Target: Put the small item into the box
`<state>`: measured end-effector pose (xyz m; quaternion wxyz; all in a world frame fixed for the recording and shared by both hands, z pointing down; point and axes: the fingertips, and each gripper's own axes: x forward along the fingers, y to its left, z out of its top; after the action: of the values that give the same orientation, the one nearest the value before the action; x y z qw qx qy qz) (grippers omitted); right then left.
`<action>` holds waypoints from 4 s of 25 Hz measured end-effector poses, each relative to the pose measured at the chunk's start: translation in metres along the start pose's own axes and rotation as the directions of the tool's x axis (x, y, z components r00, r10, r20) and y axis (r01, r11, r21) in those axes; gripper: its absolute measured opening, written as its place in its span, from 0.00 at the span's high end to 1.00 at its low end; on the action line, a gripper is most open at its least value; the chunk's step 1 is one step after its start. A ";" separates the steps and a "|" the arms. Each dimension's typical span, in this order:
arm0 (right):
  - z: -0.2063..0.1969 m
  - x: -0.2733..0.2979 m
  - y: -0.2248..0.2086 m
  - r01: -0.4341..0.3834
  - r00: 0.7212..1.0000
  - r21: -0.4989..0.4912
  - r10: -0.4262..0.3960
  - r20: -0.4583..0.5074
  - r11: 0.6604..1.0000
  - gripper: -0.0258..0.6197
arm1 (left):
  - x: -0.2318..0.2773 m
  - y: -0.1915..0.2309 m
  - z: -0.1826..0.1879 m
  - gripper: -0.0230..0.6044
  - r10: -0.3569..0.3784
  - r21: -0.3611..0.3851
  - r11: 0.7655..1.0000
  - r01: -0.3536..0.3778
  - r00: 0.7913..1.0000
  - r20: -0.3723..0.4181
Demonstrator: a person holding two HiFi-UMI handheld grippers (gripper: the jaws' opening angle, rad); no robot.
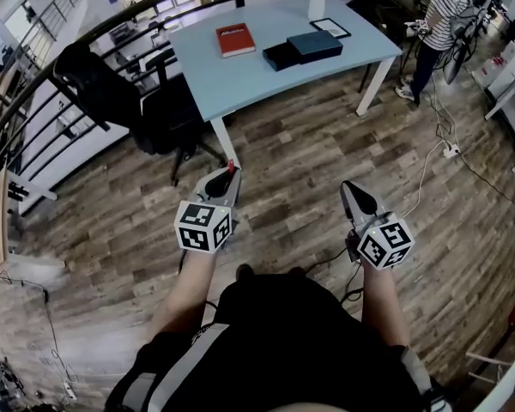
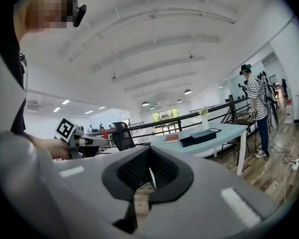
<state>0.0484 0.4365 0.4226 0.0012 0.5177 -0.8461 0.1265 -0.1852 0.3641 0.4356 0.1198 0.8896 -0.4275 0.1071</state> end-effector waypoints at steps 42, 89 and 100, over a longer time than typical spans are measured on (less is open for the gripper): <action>0.005 0.238 -0.099 0.045 0.993 0.059 -0.039 -0.108 0.997 0.96 | 0.201 0.161 0.051 0.93 -0.073 -0.028 0.997 0.073 0.997 -0.002; 0.078 0.528 -0.365 -0.134 0.975 0.122 0.153 -0.162 0.983 0.96 | 0.537 0.267 0.158 0.93 0.042 -0.063 0.997 -0.046 0.997 -0.063; 0.082 0.581 -0.339 -0.128 0.968 0.110 0.148 -0.202 0.986 0.96 | 0.541 0.324 0.169 0.93 0.025 -0.079 0.997 -0.027 0.999 -0.034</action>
<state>0.0871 -0.2363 0.4924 0.0569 0.4408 -0.8682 0.2206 -0.0941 -0.2815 0.4732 0.1608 0.8766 -0.4409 0.1063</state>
